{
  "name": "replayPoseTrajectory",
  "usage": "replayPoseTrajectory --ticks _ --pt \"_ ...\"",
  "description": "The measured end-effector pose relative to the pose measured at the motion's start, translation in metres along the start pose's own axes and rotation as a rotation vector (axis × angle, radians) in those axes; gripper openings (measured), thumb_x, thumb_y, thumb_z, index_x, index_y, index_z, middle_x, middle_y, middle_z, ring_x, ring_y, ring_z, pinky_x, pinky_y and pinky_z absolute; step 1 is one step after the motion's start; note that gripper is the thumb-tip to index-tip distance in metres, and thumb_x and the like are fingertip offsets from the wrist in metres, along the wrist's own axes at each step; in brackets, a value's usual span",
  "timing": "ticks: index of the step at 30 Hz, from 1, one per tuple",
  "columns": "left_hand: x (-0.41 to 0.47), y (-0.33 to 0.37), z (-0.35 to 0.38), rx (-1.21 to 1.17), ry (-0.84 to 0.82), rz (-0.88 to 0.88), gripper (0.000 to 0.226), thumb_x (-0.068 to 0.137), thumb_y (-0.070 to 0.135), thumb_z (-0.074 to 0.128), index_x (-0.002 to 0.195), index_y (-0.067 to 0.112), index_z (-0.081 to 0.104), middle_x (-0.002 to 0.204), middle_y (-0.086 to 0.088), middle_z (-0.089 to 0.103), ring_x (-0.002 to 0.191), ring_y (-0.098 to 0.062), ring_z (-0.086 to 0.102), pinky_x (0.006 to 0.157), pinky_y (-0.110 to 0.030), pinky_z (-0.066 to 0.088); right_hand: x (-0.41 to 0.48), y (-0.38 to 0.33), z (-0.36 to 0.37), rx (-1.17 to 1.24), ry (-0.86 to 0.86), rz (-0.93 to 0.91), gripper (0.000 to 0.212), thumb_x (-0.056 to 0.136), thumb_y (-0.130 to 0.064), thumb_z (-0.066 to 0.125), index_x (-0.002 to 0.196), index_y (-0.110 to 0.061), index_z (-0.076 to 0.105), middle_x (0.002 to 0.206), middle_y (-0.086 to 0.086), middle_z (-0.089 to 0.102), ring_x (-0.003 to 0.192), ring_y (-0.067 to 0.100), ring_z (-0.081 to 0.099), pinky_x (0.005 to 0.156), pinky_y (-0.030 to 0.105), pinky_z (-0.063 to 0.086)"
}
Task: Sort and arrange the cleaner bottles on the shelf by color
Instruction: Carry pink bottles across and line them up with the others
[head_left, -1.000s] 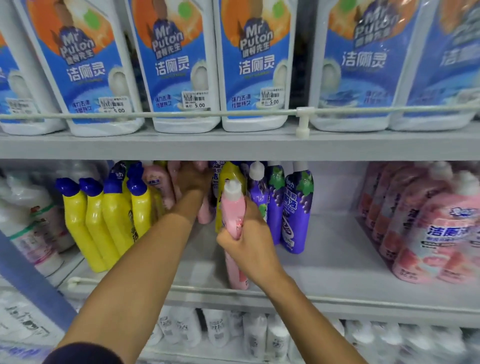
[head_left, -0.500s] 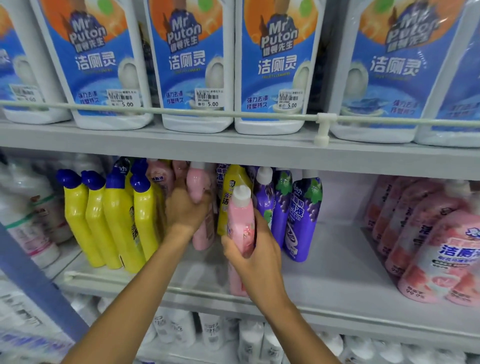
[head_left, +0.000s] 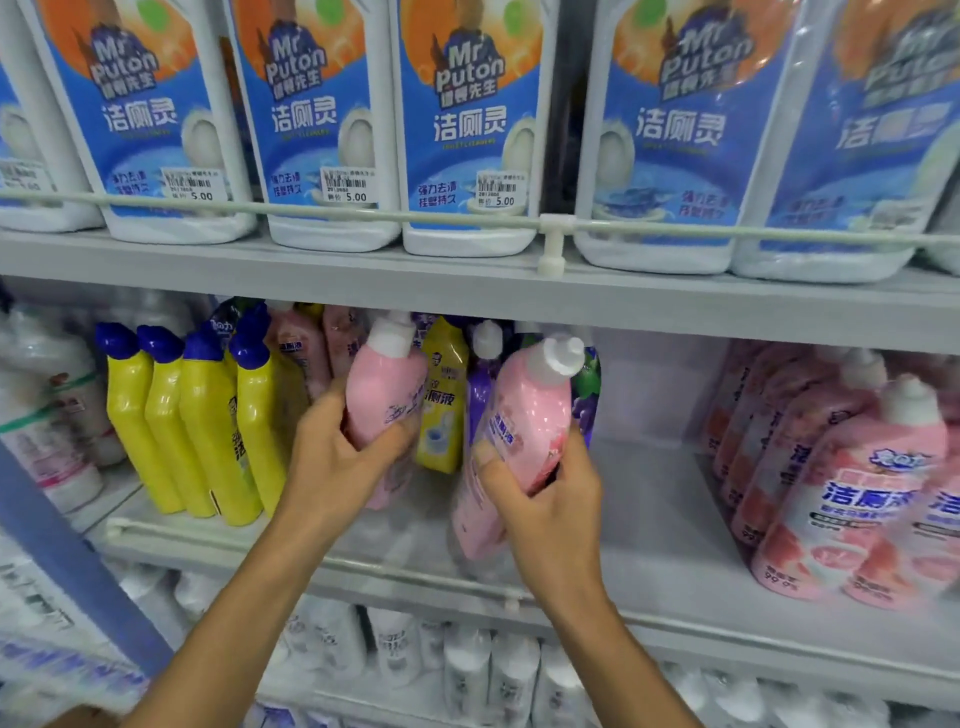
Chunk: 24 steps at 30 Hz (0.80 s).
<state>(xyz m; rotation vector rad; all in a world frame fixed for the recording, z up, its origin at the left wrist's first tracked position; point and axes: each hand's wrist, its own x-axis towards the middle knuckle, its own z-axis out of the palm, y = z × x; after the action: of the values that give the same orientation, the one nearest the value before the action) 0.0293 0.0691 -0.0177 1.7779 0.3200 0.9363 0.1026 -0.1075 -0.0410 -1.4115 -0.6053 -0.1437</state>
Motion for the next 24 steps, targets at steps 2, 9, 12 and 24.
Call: replayPoseTrajectory --ticks 2,9,12,24 --pt "-0.021 0.017 0.009 -0.035 -0.077 -0.008 0.042 0.084 0.011 0.083 0.122 0.015 0.065 0.109 -0.004 0.076 0.099 -0.018 0.073 0.081 -0.034 0.061 0.000 -0.005 -0.027 -0.005 0.040 -0.011 0.041 0.079 -0.027 0.081 0.115 -0.017 0.065 0.095 -0.011 0.074 0.085 0.009 0.071 0.075 0.027 0.058" --pt "-0.059 0.040 0.092 -0.234 -0.369 -0.129 0.049 0.075 0.021 0.081 0.122 0.021 0.065 0.110 0.007 0.078 0.102 -0.010 0.074 0.086 -0.028 0.061 0.002 0.008 -0.106 -0.169 0.334 -0.017 0.038 0.085 -0.006 0.078 0.118 -0.016 0.062 0.089 -0.019 0.068 0.075 -0.001 0.062 0.069 0.013 0.047" --pt "-0.056 0.027 0.133 -0.231 -0.485 -0.131 0.044 0.083 0.009 0.082 0.123 0.019 0.065 0.111 0.005 0.078 0.104 -0.013 0.074 0.089 -0.036 0.061 0.001 0.022 -0.121 -0.226 0.451 -0.008 0.052 0.084 -0.007 0.078 0.131 -0.021 0.058 0.100 -0.014 0.069 0.086 0.002 0.066 0.078 0.019 0.052" --pt "-0.045 -0.019 0.194 -0.328 -0.577 -0.170 0.044 0.082 0.012 0.084 0.120 0.018 0.064 0.105 0.003 0.078 0.095 -0.012 0.075 0.073 -0.021 0.059 -0.011 0.030 -0.159 -0.514 0.472 0.043 0.087 0.075 -0.045 0.088 0.149 -0.028 0.045 0.137 -0.010 0.057 0.128 0.010 0.056 0.105 0.040 0.050"
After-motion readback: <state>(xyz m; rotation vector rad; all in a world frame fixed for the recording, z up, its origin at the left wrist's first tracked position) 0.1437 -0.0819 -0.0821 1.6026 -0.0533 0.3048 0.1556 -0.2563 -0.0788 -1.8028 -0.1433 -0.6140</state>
